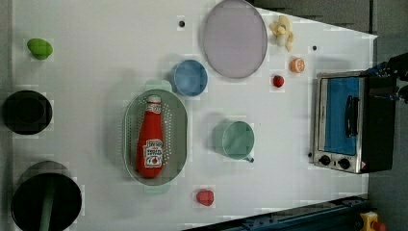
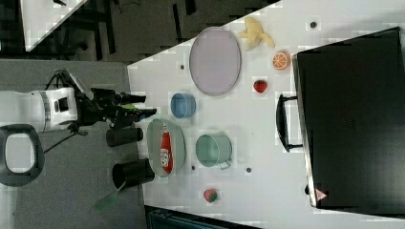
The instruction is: Pick ketchup from strainer and place it on the table
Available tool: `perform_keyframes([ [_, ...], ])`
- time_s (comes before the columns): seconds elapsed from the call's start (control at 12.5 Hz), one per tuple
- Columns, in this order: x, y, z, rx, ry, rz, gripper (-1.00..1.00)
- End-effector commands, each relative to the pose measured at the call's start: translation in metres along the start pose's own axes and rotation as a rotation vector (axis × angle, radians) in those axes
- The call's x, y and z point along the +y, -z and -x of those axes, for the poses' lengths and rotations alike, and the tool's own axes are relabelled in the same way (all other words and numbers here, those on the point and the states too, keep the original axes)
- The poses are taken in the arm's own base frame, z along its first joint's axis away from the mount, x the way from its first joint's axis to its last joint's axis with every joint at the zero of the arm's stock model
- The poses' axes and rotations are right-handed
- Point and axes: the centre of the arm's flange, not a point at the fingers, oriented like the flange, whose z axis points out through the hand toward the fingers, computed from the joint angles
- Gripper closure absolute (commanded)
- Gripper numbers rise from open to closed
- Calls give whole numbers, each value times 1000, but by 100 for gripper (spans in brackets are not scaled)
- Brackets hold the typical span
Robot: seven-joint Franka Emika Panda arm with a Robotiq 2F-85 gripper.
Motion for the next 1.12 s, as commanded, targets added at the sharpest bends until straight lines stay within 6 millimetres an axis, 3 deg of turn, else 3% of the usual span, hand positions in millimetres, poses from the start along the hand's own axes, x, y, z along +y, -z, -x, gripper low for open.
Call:
perform_keyframes([
  [0.08, 31, 50, 25, -22, -38, -6, -59],
  [0.24, 13, 47, 38, -25, 3, -7, -99],
  [0.4, -23, 40, 70, -35, 91, 5, -100],
  [0.8, -121, 15, 188, -48, 368, 15, -100],
  [1.12, -173, -28, 286, -120, 580, 51, -100],
])
